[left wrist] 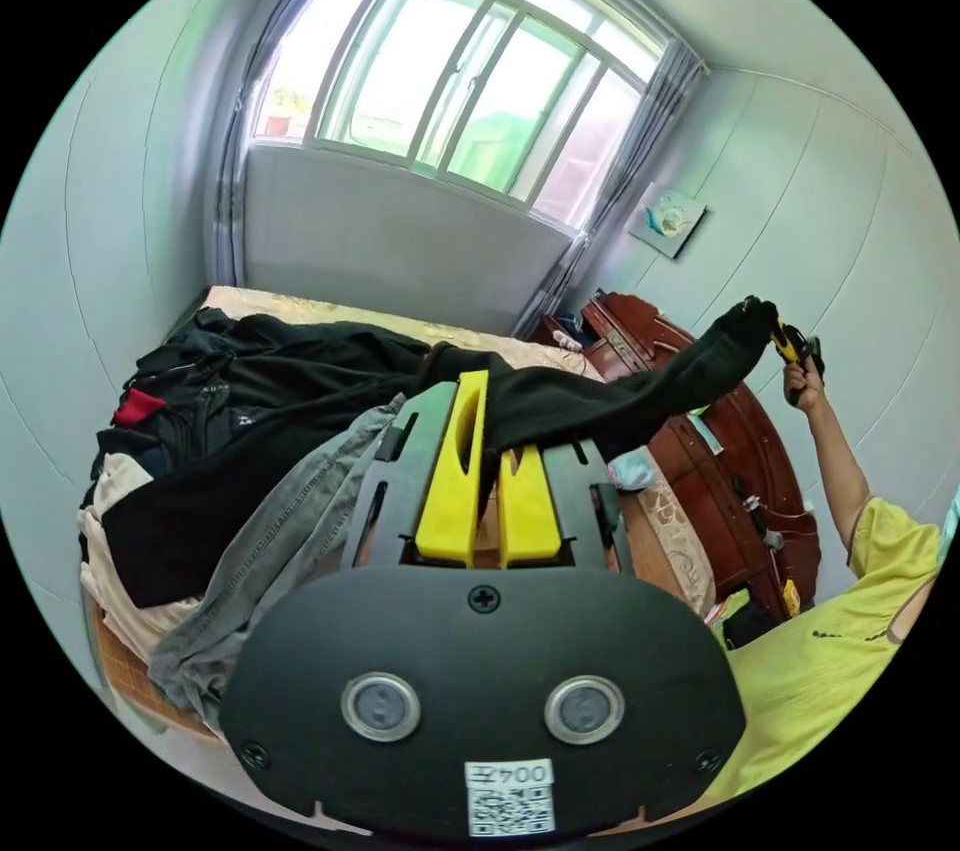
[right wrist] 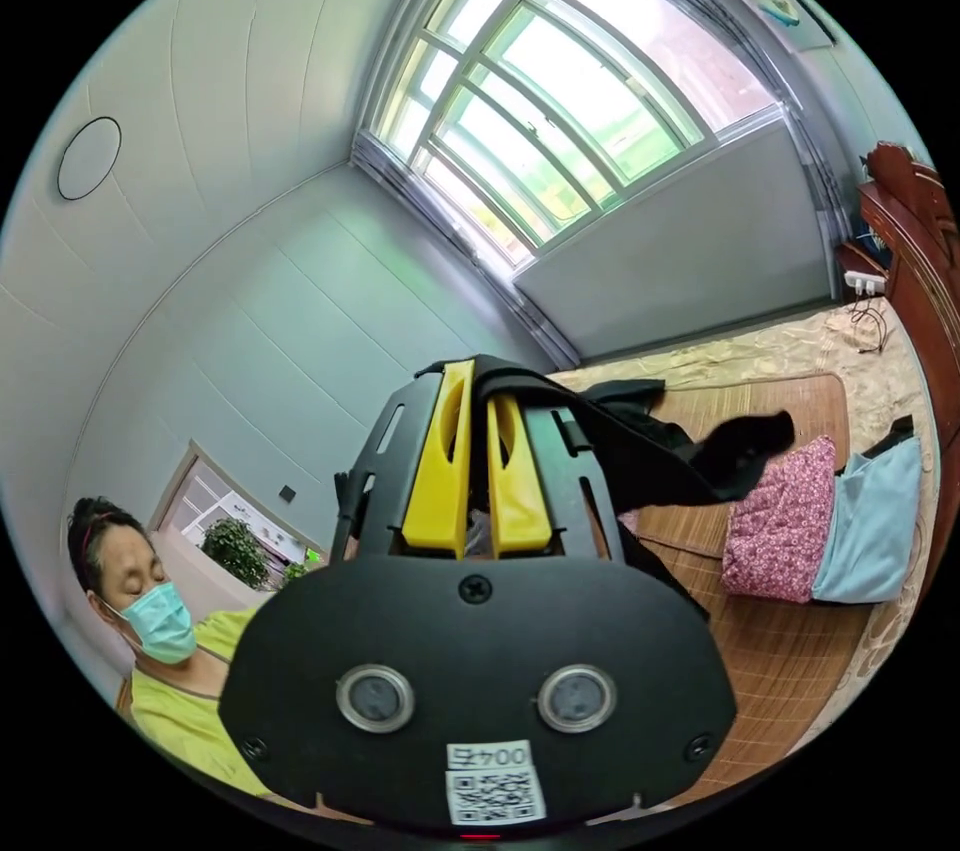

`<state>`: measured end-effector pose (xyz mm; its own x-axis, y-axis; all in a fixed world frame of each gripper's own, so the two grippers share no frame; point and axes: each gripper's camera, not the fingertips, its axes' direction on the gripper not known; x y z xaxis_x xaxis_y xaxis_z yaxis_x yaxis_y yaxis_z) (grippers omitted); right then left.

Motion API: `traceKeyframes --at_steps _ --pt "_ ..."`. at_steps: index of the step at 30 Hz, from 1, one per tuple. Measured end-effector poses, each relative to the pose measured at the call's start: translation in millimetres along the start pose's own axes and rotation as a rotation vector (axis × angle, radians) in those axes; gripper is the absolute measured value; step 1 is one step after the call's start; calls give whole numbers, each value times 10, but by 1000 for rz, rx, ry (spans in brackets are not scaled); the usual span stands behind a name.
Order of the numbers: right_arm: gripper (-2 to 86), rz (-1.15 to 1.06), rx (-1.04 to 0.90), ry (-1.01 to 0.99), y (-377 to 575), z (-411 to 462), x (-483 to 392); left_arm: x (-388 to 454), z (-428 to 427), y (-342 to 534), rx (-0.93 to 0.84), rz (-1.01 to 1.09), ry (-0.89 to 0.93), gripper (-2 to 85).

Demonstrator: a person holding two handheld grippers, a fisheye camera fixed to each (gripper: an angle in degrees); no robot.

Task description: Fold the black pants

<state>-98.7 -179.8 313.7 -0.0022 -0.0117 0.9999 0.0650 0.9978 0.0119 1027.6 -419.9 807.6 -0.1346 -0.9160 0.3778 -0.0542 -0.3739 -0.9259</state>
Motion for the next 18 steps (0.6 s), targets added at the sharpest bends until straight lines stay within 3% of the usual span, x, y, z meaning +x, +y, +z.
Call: traceKeyframes --at_steps 8,13,18 --pt "23 174 -258 67 1110 -313 1474 140 1528 1608 -370 90 -151 -7" --pt "25 329 -543 176 2438 -586 2618 402 2546 2890 -665 199 -197 -7" --pt "22 534 -664 196 3806 -1242 3434 850 3385 4107 -947 322 -199 -6"
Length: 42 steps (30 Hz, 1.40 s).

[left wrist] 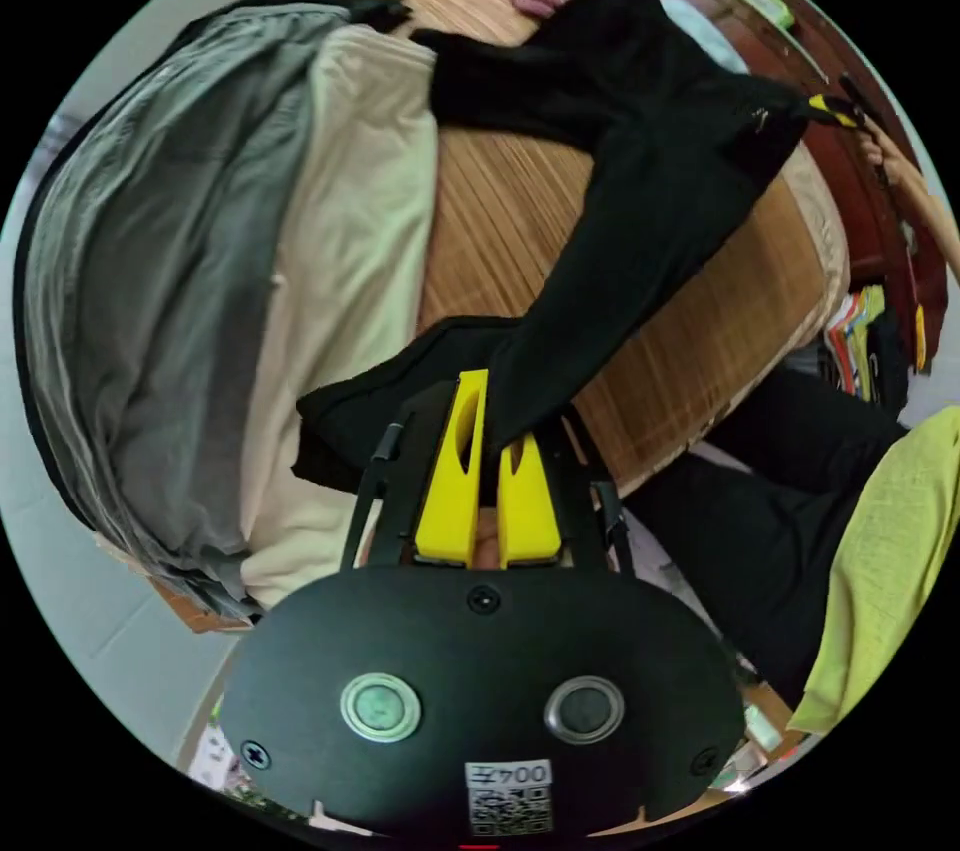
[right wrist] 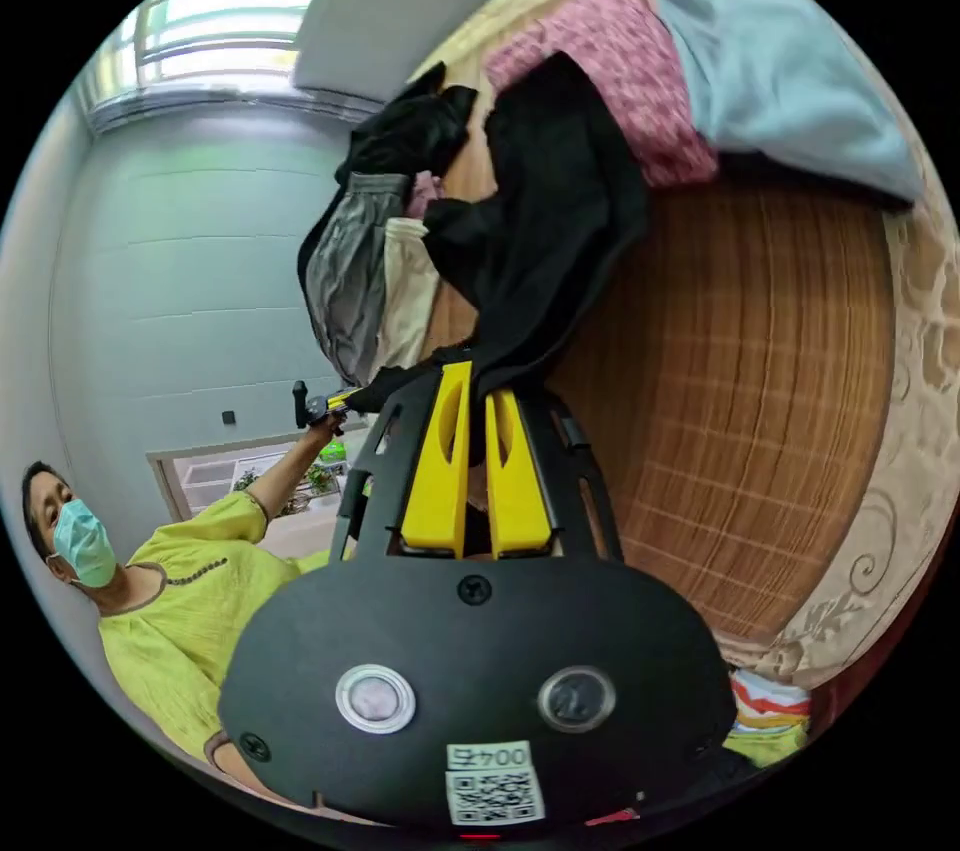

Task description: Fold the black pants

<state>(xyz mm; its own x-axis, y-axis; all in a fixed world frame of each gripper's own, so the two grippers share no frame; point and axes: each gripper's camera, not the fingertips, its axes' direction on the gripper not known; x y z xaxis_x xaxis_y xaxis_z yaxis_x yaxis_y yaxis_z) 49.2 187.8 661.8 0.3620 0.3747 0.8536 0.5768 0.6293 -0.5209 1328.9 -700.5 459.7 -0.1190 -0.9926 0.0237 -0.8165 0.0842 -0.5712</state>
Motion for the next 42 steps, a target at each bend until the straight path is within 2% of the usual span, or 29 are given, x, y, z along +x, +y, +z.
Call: traceKeyframes --at_steps 4,10,14,21,27,29,34,38,42 --pt "17 127 -43 35 782 57 949 634 712 -31 -150 111 -43 -6" --pt "14 218 -62 63 1599 -17 1744 800 1050 -33 -170 49 -27 -6" --pt "14 250 -107 107 2092 -87 2141 875 1176 27 -208 103 -35 -6" --pt "28 459 -11 111 3350 -386 3066 1463 1650 177 -230 198 -95 5" --pt "73 679 68 66 4177 -346 3586 1904 2284 465 -384 248 -121 77" --pt "81 712 108 142 4311 -409 3562 1871 2283 578 -376 204 -112 96" --pt "54 617 196 624 4342 -553 2973 1621 2074 846 -302 59 -22 124" --pt "16 383 108 750 4080 -173 2601 1277 1960 1182 -224 -122 23 136" --pt "-4 189 -131 772 3728 485 2500 807 1931 1426 -124 -353 24 139"
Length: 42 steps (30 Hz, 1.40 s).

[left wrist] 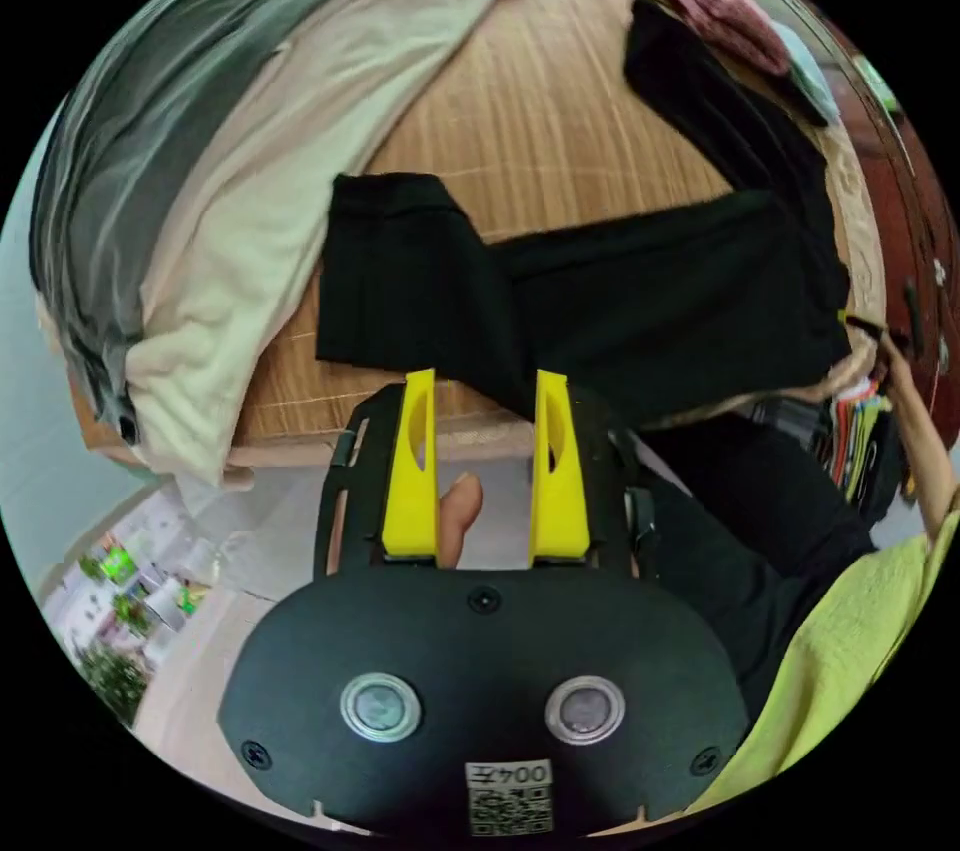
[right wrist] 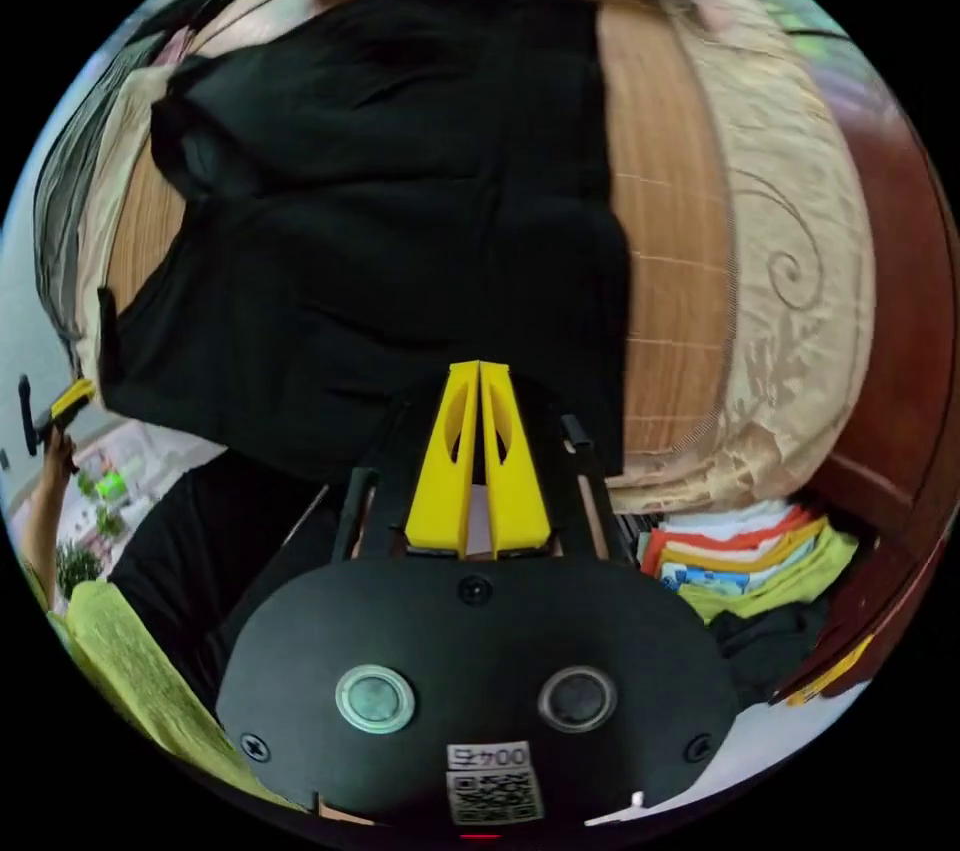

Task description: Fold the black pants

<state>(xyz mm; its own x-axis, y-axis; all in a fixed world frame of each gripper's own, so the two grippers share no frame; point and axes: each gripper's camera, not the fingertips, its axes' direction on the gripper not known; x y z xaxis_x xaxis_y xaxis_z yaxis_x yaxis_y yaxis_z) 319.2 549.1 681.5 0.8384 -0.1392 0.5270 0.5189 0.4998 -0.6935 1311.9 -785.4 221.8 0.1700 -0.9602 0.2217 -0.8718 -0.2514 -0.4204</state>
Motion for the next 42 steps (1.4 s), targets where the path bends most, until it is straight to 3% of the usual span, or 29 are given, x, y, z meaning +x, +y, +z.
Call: traceKeyframes --at_steps 3,12,16,19,25,27,32,36,42 --pt "-5 -75 -205 -22 -186 439 -248 -448 25 -22 71 -153 50 140" --pt "-7 -248 -371 162 -163 639 -582 -1101 680 -326 -70 -228 -39 159" --pt "-7 -70 33 28 -336 -16 -373 -1012 936 -343 -110 -195 -126 169" --pt "-3 6 180 3 -525 -117 -264 -1034 992 -274 -74 -225 -139 169" --pt "33 2 151 85 -723 389 -362 -1182 1102 -197 -66 -244 -112 161" --pt "33 3 240 115 -567 449 -417 -1217 1131 -193 -74 -250 -108 152" --pt "6 -160 256 290 -361 565 -545 -1114 1176 -233 -67 -232 -117 97" --pt "-7 -119 229 316 -303 578 -167 -868 1207 -339 -43 -201 -162 78" --pt "-8 58 163 400 -332 552 684 -454 1183 -607 44 -109 -90 46"
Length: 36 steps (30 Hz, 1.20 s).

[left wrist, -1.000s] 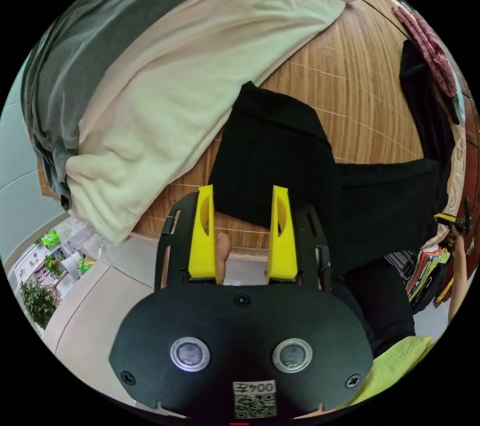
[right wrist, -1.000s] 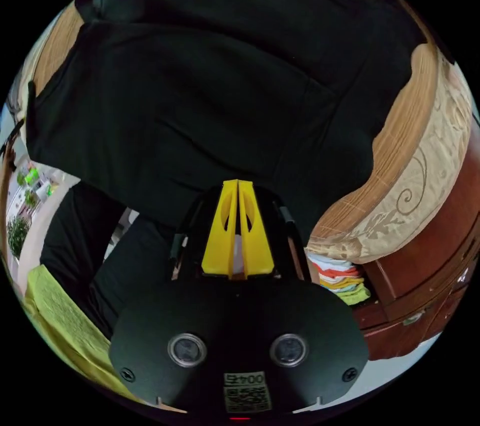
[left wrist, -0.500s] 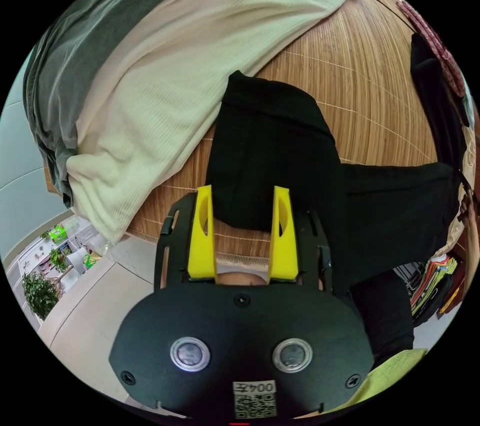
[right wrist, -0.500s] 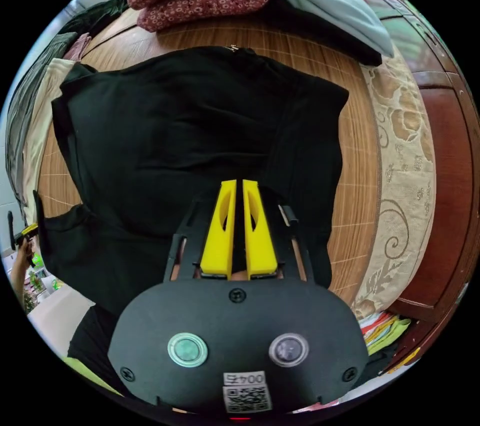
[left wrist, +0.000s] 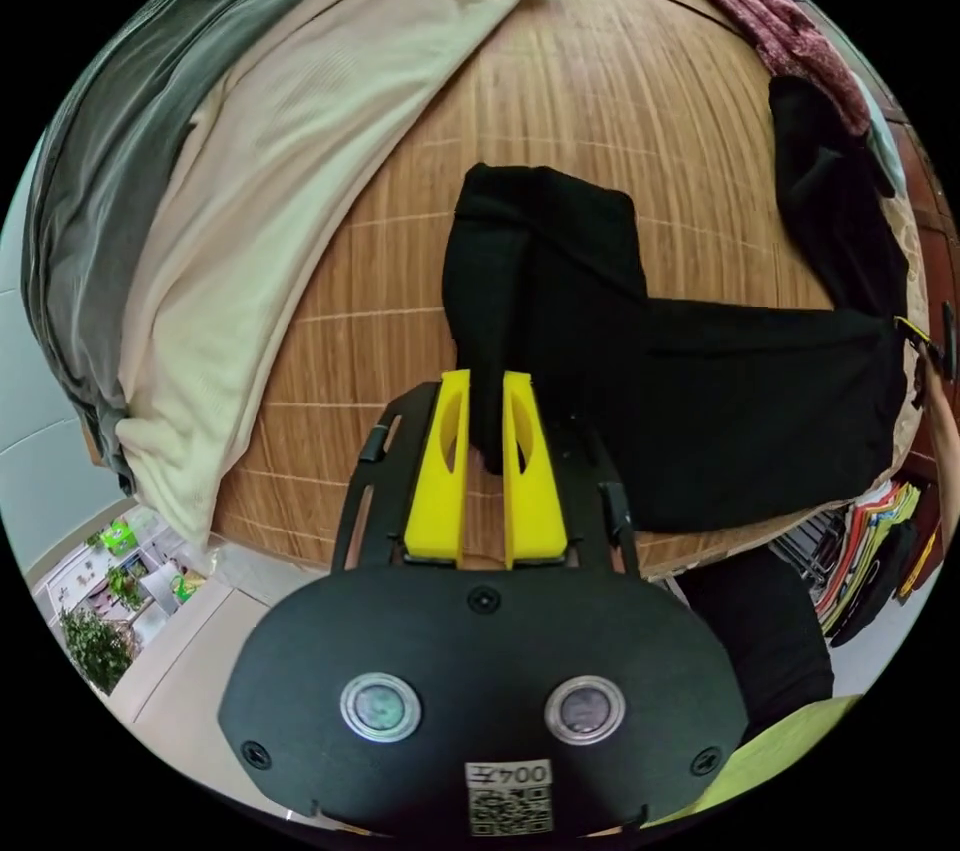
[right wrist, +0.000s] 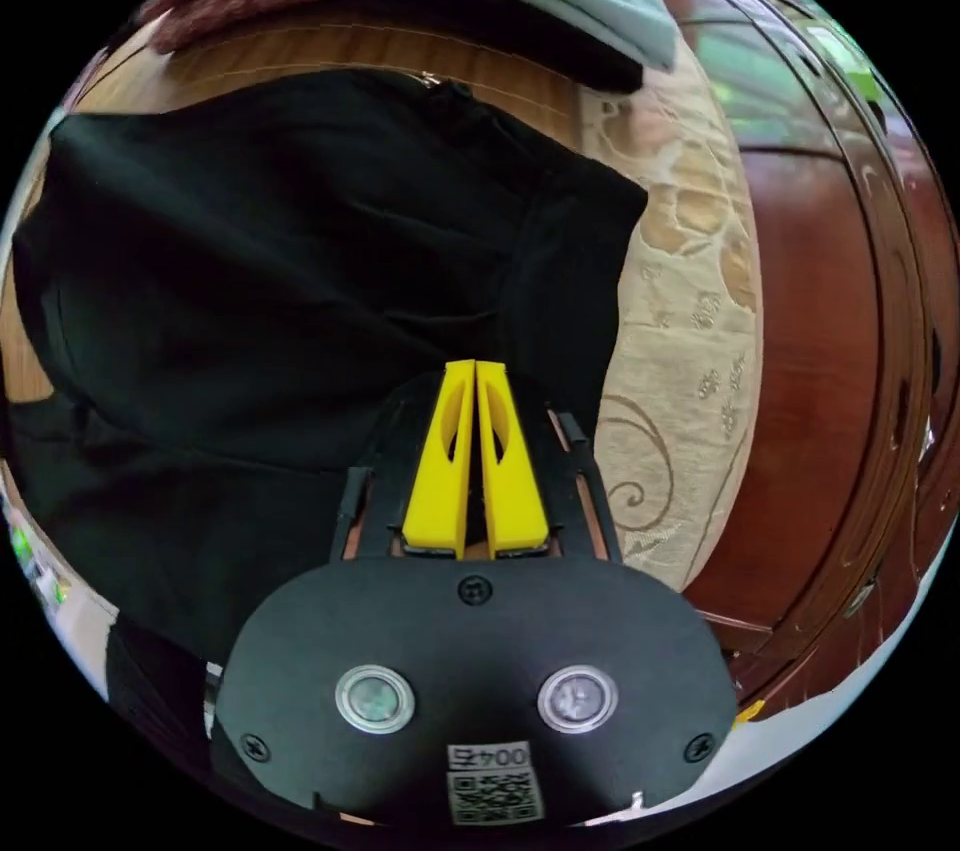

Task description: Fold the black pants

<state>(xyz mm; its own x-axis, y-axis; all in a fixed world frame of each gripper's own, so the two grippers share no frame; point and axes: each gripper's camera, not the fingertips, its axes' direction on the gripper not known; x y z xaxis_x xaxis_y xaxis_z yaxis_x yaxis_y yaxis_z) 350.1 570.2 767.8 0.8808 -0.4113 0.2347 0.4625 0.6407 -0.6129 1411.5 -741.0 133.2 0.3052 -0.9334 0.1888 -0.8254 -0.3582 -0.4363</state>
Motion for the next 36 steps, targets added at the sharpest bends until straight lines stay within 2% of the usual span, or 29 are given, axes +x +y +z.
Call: traceKeyframes --at_steps 3,6,12,15,21,24,27,31,36 --pt "-6 164 -48 -127 -14 67 494 74 -14 -63 28 -19 -17 34" --pt "-6 261 39 -260 178 -117 703 -14 -9 13 41 -91 2 30" --pt "-7 289 191 -482 988 -538 367 -439 127 535 41 -236 100 41" --pt "-7 262 90 -563 1323 -502 9 -643 231 758 61 -311 186 64" --pt "-6 121 -162 -467 1611 -130 -556 -985 283 921 89 -393 197 79" --pt "-6 43 -198 -420 1588 -46 -648 -938 200 831 127 -331 219 79" --pt "-5 -7 -287 -430 1445 -10 -632 -572 62 607 187 -150 292 80" --pt "-3 -146 -342 -399 1332 4 -699 305 110 178 171 110 395 100" --pt "-3 -147 -303 -448 1395 22 -616 1366 165 -335 189 314 391 129"
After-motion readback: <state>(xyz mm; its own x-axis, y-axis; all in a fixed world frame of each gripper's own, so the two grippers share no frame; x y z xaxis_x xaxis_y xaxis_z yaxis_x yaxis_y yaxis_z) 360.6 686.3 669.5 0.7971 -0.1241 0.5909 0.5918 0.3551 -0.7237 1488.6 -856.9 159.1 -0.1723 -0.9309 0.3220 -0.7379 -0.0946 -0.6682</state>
